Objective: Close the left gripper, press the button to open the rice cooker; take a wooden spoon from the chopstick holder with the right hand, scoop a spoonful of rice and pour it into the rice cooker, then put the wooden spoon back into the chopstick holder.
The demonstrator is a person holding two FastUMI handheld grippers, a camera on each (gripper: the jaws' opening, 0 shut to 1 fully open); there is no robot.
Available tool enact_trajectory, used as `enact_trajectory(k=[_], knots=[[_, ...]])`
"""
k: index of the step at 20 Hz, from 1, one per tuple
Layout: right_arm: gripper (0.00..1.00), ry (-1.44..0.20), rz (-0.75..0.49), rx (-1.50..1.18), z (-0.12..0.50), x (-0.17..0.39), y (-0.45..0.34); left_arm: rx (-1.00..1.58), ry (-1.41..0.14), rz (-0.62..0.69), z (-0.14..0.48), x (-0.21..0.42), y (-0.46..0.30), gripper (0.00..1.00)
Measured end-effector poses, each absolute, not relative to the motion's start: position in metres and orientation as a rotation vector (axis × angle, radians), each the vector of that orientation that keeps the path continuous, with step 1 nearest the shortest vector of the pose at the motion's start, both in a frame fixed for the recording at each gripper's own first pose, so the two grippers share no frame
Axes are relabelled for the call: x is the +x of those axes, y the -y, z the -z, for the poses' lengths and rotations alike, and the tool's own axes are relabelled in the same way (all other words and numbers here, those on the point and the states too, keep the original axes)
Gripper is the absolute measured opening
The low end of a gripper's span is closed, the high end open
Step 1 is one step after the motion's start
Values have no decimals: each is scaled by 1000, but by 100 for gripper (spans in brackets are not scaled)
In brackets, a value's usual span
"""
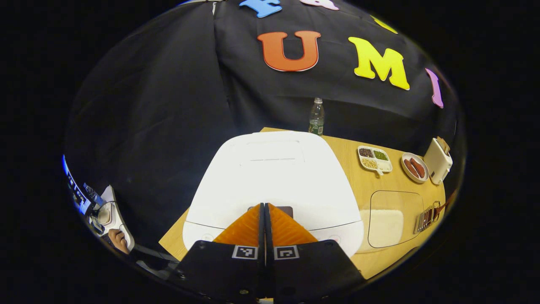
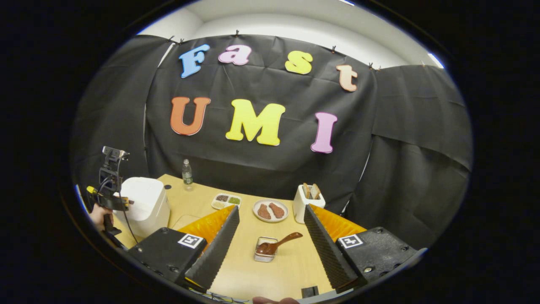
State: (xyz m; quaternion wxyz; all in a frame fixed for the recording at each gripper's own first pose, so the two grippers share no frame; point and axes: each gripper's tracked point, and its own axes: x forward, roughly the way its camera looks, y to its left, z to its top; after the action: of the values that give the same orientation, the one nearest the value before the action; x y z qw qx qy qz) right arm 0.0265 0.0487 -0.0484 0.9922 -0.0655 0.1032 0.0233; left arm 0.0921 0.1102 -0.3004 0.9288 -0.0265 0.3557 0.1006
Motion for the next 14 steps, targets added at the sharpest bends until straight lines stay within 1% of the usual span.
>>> enact_trajectory(k=[4,7,8,10,12,14], knots=[[100,-210,-53,-124,50,27,-49,-36,-724,-213,297,93,-110,1],[100,-183,-42,-124,42,25,-45,-3,-687,-224,284,96,-110,0],[100,-174,-37,-117,41,24,-42,-14,-652,-233,275,100,-112,0],[100,-144,-23,-102,36,23,-38,-26,-510,-247,236,108,-118,0],[100,-116,-10,-97,32,22,-33,5,-315,-277,180,111,-130,2],[100,-85,1,-91,27,21,-30,23,-172,-291,130,110,-132,2]])
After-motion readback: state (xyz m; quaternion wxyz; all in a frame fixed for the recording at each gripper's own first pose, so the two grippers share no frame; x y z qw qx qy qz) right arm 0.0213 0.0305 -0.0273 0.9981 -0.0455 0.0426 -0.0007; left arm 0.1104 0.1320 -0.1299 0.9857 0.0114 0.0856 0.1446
